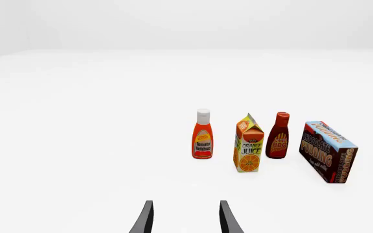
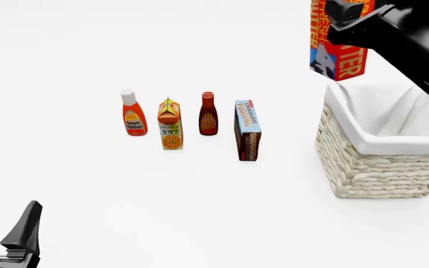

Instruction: Pick the butter and place it in the basket.

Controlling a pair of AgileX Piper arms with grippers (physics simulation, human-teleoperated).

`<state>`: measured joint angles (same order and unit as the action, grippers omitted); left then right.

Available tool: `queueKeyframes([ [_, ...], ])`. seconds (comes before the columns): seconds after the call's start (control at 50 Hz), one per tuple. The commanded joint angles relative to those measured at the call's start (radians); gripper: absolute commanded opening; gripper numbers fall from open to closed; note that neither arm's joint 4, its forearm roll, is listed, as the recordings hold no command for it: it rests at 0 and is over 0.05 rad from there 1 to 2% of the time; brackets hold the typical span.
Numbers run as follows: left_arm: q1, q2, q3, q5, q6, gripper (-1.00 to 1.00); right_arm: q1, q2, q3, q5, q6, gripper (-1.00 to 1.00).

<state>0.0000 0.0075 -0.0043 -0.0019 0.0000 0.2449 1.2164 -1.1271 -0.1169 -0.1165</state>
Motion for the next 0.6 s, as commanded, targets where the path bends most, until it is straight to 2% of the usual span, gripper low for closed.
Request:
queueKeyframes([
  [0.02, 0.000, 0.000, 0.000, 0.000, 0.000, 1.00, -0.080, 0.029, 0.005, -0.090, 0.058, -1.00],
  [0.32, 0.000, 0.000, 0.000, 0.000, 0.000, 1.00, -0.129, 0.062, 0.004, -0.139, 0.088, -1.00],
  [0.44, 0.000, 0.000, 0.000, 0.000, 0.000, 1.00, -0.168, 0.064, 0.013, -0.179, 0.129, -1.00],
  [0.6, 0.000, 0.000, 0.000, 0.000, 0.000, 1.00, -0.195, 0.064, 0.031, -0.211, 0.151, -1.00],
])
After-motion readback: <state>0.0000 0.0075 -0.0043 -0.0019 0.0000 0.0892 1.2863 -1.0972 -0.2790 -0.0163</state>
